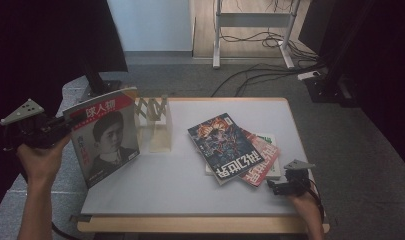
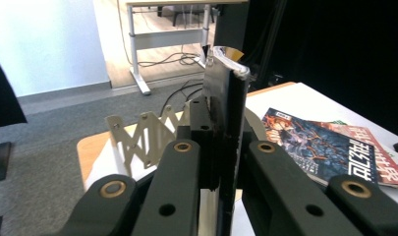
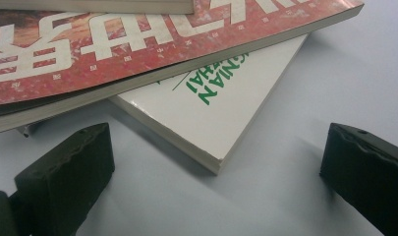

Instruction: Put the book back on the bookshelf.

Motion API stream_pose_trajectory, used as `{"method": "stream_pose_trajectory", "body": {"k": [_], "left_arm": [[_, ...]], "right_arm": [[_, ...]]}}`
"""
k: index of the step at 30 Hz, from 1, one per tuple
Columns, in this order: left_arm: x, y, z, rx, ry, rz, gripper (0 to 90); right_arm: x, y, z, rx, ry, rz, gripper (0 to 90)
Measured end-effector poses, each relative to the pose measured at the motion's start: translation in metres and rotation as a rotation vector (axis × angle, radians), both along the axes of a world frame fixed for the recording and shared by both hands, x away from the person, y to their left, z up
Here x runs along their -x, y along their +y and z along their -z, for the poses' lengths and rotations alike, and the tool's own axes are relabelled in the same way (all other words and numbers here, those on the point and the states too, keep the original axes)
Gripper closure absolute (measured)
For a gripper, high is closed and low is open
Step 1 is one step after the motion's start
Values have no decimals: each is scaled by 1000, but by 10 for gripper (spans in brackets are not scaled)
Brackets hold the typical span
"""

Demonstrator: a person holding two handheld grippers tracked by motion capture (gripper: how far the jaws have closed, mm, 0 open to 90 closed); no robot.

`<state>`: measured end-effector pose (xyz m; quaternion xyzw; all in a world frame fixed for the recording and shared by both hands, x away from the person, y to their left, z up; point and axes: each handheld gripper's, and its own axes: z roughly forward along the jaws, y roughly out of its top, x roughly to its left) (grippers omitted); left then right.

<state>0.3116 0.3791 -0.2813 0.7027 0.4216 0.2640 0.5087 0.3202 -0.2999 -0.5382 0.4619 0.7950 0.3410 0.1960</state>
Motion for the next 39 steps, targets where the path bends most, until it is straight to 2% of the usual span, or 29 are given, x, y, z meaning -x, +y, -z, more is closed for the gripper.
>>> {"method": "stream_pose_trajectory", "body": {"k": [7,18,39], "left_arm": [[-5,9,4,3,8,-44,869],[-21,6,9,0,10,-87,869],[-55,-8,10,18,-7,-123,868]], "right_arm": [[0,0,0,0,0,0,0],[0,0,0,0,0,0,0],[0,0,0,-1,0,-1,0]]}}
